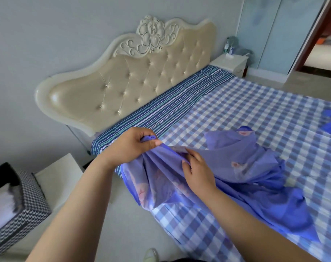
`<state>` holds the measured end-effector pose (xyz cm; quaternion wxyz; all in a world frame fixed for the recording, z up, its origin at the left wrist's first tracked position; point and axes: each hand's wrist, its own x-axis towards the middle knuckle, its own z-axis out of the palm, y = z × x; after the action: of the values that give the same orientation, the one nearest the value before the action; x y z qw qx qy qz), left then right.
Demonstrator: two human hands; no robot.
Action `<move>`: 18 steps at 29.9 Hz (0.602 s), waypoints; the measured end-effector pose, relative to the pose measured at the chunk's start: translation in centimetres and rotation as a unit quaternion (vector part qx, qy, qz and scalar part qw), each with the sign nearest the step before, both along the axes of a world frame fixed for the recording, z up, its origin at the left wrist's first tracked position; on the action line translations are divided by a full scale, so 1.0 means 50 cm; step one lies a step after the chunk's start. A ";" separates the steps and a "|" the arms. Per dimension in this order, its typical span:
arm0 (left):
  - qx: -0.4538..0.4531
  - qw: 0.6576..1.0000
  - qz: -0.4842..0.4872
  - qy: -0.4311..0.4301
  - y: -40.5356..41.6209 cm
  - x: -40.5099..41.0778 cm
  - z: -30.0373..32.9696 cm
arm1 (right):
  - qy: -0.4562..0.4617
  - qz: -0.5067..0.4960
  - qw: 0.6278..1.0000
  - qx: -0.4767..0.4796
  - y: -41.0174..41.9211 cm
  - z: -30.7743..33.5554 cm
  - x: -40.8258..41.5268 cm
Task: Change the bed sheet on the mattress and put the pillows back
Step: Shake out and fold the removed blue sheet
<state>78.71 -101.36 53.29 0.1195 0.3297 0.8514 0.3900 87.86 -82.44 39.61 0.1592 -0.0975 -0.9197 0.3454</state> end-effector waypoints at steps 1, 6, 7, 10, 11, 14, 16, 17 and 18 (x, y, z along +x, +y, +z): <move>-0.001 1.000 0.009 0.002 -0.003 0.005 0.004 | -0.024 -0.008 1.000 0.003 0.013 -0.001 0.002; 0.033 0.996 0.077 0.017 -0.035 0.021 0.027 | -0.147 -0.023 0.989 0.011 0.093 -0.034 0.009; 0.032 0.995 0.089 0.026 -0.044 0.022 0.032 | -0.170 -0.024 0.985 0.008 0.107 -0.040 0.011; 0.034 0.988 0.142 0.049 -0.073 0.017 0.042 | -0.234 -0.036 0.971 -0.016 0.142 -0.051 0.014; 0.034 0.982 0.172 0.063 -0.082 0.013 0.044 | -0.249 -0.042 0.967 -0.029 0.153 -0.054 0.015; 0.030 0.949 0.294 0.113 -0.116 -0.004 0.047 | -0.266 -0.060 0.961 -0.038 0.185 -0.053 0.020; 0.031 0.925 0.355 0.131 -0.144 -0.017 0.042 | -0.269 -0.058 0.961 -0.002 0.204 -0.034 0.021; 0.028 0.917 0.375 0.133 -0.159 -0.021 0.037 | -0.267 -0.058 0.962 0.026 0.209 -0.016 0.022; 0.022 0.909 0.394 0.132 -0.169 -0.025 0.031 | -0.264 -0.062 0.961 0.054 0.216 0.002 0.022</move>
<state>77.45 -109.84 54.83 -0.1645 0.0190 0.9114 0.3767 88.97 -71.65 39.73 -0.0632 -0.2329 -0.9386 0.2466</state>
